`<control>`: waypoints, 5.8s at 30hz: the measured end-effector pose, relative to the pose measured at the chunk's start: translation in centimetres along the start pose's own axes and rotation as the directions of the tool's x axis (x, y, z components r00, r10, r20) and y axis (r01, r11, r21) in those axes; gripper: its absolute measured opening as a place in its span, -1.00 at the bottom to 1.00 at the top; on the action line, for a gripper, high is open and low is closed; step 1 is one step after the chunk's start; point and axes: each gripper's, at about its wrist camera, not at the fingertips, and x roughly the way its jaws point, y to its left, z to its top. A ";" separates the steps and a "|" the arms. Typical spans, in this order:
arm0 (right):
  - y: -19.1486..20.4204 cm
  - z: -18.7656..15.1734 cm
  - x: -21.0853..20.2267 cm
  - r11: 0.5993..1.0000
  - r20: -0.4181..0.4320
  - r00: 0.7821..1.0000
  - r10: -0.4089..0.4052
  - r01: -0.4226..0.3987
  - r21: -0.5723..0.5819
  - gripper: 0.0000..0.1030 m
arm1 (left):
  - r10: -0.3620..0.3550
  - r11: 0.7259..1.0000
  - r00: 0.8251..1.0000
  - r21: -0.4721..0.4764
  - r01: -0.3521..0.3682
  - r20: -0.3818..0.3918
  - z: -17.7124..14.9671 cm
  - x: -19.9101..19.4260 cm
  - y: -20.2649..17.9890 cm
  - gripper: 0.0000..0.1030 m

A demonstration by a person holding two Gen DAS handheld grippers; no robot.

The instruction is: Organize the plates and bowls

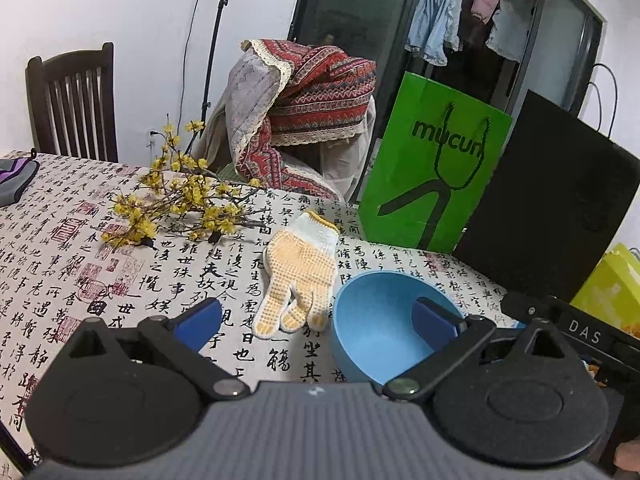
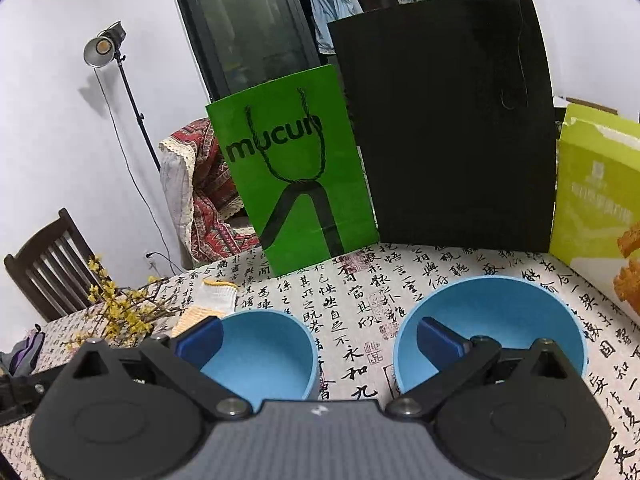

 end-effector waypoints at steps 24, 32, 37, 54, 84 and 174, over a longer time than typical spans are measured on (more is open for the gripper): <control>-1.2 -1.1 3.5 1.000 -0.051 0.999 0.009 -0.009 -0.017 0.91 | 0.163 0.986 0.985 -0.026 -0.164 -0.058 -0.7 5.5 -2.0 1.00; -0.5 -1.6 3.8 0.998 -0.047 0.999 0.005 -0.008 -0.068 0.69 | 0.169 0.985 0.982 -0.029 -0.172 -0.089 -1.7 6.9 -2.1 0.99; 0.2 -1.9 3.5 0.994 -0.002 1.000 0.022 -0.023 -0.108 0.51 | 0.167 0.985 0.981 -0.036 -0.171 -0.096 -2.0 7.4 -1.9 0.96; 2.6 -3.7 6.0 0.978 -0.066 0.998 -0.010 -0.004 -0.210 -0.21 | 0.137 0.989 0.980 -0.032 -0.143 -0.144 -2.8 9.3 -1.7 0.37; 2.6 -4.9 7.7 0.981 -0.148 0.987 -0.065 0.036 -0.189 -0.77 | 0.118 0.993 0.976 0.039 -0.113 -0.181 -2.6 10.4 -3.4 -0.80; 7.1 -9.3 -9.3 0.992 0.025 0.996 -0.082 0.084 -0.096 -0.79 | 0.094 0.993 0.994 0.071 -0.097 0.048 -6.5 -7.8 -0.6 -0.80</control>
